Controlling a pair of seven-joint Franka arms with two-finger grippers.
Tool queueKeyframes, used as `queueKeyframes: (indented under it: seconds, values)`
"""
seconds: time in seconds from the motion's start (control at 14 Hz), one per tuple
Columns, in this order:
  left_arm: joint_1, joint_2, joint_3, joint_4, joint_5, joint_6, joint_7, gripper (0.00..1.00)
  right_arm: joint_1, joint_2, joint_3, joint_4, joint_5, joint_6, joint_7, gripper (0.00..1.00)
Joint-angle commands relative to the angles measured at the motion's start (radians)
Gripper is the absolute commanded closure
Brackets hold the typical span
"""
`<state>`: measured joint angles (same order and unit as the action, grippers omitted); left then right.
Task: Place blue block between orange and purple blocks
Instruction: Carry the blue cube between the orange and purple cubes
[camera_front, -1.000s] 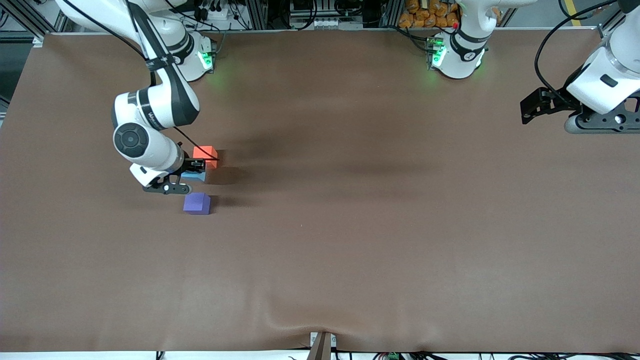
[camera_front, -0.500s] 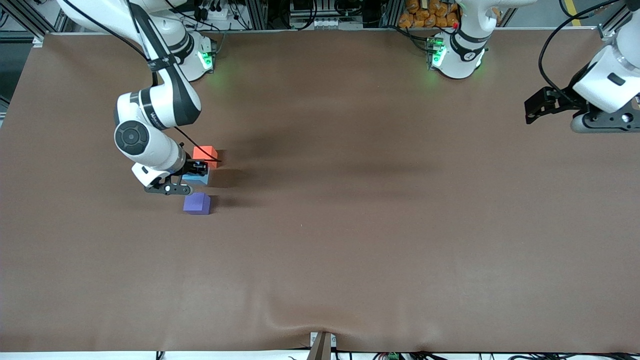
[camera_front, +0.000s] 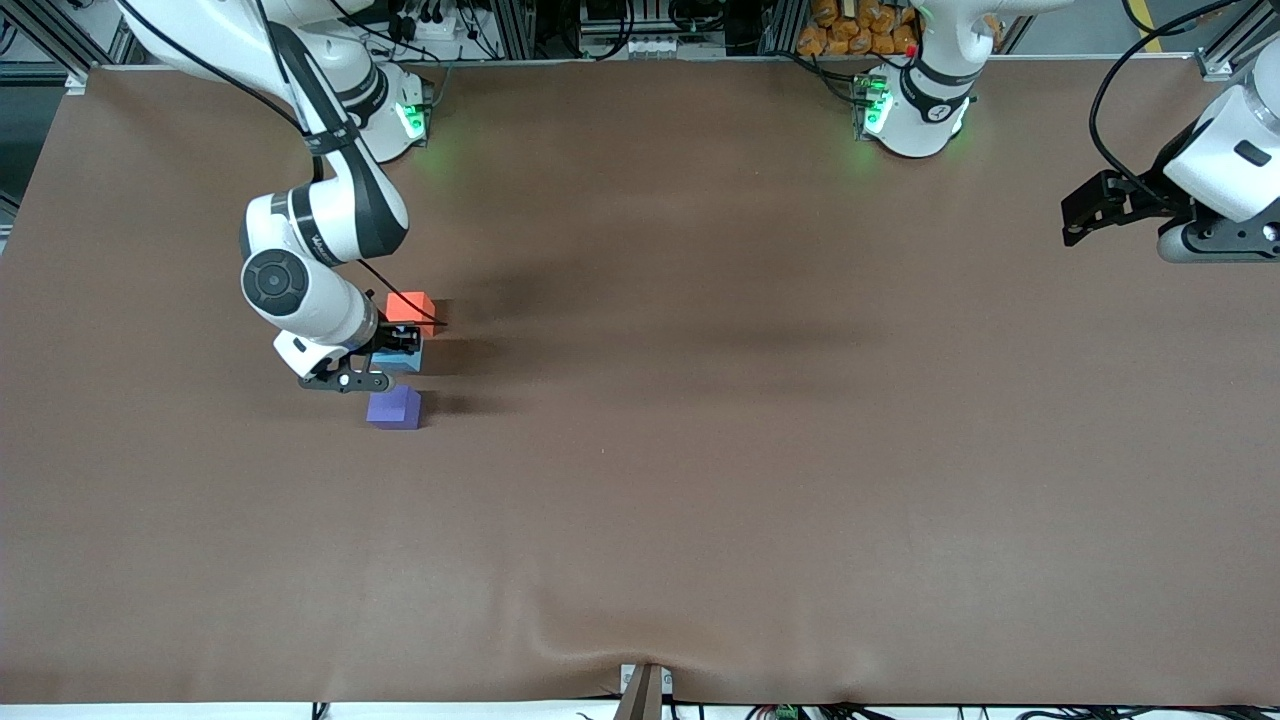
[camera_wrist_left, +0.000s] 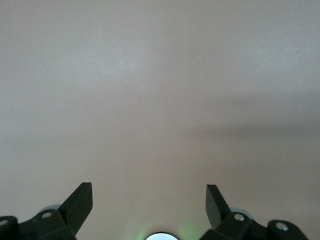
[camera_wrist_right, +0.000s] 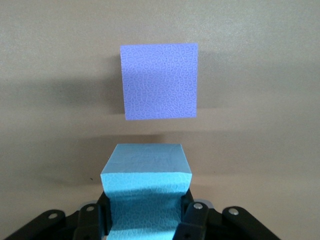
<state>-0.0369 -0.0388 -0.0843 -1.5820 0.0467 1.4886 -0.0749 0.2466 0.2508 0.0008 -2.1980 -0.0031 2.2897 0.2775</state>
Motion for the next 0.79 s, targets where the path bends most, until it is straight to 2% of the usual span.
queueKeyframes:
  seconds: [0.0,0.71]
  values:
    - [0.006,-0.009,-0.002,0.007,-0.015,-0.019,0.017,0.00,-0.015,0.004,0.011,-0.025,0.011,0.042,-0.031,1.00]
    - [0.006,-0.009,-0.006,0.004,-0.015,-0.019,0.023,0.00,-0.020,0.059,0.010,-0.057,0.002,0.155,-0.034,1.00]
